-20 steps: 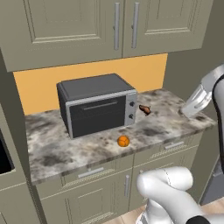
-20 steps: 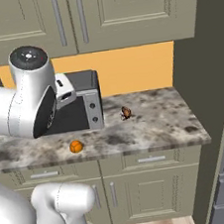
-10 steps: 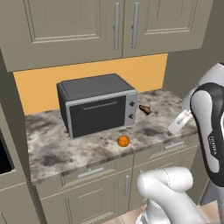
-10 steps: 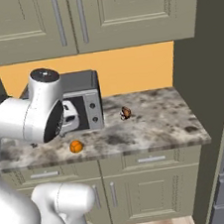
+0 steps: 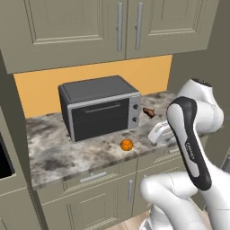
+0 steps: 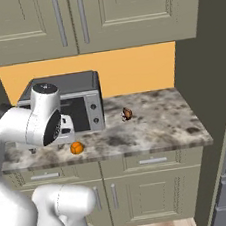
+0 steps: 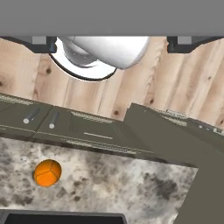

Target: Place the liquor on the top shelf of the fridge to keep it out of children's reach, and place the orange and potato on lower shelves for easy access.

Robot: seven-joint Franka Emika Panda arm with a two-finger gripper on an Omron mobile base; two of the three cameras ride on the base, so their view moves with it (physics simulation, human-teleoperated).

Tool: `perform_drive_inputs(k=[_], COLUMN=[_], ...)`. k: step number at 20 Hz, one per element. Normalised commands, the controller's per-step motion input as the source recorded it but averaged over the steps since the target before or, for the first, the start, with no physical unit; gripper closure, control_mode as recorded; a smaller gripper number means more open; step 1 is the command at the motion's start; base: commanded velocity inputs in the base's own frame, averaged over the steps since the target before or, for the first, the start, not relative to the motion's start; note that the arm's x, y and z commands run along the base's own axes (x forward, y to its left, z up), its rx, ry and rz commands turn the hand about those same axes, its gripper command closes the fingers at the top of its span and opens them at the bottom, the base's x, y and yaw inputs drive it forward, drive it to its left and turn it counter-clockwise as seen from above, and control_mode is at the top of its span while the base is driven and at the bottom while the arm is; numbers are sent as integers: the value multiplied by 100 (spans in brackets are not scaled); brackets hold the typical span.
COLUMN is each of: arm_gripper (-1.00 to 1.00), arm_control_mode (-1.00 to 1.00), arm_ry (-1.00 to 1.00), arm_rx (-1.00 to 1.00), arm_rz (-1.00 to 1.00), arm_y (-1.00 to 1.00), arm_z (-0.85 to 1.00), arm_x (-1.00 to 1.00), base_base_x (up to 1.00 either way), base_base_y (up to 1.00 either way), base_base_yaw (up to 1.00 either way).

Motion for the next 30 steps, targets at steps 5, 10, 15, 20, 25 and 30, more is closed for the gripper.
perform_drive_inputs(k=[5,10,15,20,25,30], arm_gripper=[-100,-100,-100,-100,-100,-100], arm_control_mode=[-100,-100,-100,-100,-100,-100], arm_ry=[0,0,0,0,1,5], arm_rx=[0,-3,-5,-1,0,-1], arm_rz=[-6,-3,-1,0,0,0], arm_y=[12,0,0,1,0,5], arm_z=[-20,-41,-38,-27,-37,-47], arm_x=[52,51,47,39,39,37], base_base_x=[0,0,0,0,0,0], base_base_y=[0,0,0,0,0,0], base_base_yaw=[0,0,0,0,0,0])
